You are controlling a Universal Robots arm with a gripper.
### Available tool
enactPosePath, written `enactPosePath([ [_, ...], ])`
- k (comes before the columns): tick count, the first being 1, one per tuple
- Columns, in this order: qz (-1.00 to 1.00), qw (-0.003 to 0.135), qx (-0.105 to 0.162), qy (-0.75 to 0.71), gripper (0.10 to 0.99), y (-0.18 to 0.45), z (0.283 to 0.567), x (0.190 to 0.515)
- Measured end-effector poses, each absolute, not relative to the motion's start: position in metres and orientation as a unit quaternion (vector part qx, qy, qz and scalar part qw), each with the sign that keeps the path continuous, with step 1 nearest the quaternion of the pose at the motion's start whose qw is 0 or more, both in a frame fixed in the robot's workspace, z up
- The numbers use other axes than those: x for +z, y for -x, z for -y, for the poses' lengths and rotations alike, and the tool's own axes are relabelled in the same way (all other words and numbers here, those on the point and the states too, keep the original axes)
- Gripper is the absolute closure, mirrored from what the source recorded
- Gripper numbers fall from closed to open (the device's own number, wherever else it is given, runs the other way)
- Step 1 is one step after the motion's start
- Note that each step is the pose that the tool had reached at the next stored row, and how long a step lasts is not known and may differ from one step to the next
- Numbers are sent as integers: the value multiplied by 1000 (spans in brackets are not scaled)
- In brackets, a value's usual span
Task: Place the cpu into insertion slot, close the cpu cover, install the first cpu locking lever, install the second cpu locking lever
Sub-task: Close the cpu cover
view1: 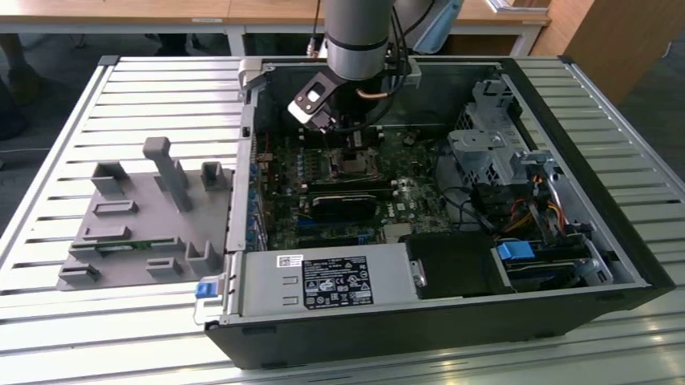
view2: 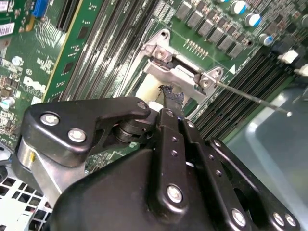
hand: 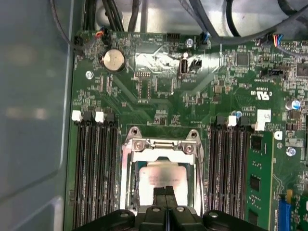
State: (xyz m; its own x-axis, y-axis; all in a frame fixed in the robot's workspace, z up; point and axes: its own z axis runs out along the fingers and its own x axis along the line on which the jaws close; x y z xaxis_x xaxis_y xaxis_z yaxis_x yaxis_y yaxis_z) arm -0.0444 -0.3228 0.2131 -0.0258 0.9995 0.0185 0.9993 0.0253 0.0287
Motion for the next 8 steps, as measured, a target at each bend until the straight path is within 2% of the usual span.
enactPosePath([
  [8,-717,3,17,-697,980,54,323,209],
])
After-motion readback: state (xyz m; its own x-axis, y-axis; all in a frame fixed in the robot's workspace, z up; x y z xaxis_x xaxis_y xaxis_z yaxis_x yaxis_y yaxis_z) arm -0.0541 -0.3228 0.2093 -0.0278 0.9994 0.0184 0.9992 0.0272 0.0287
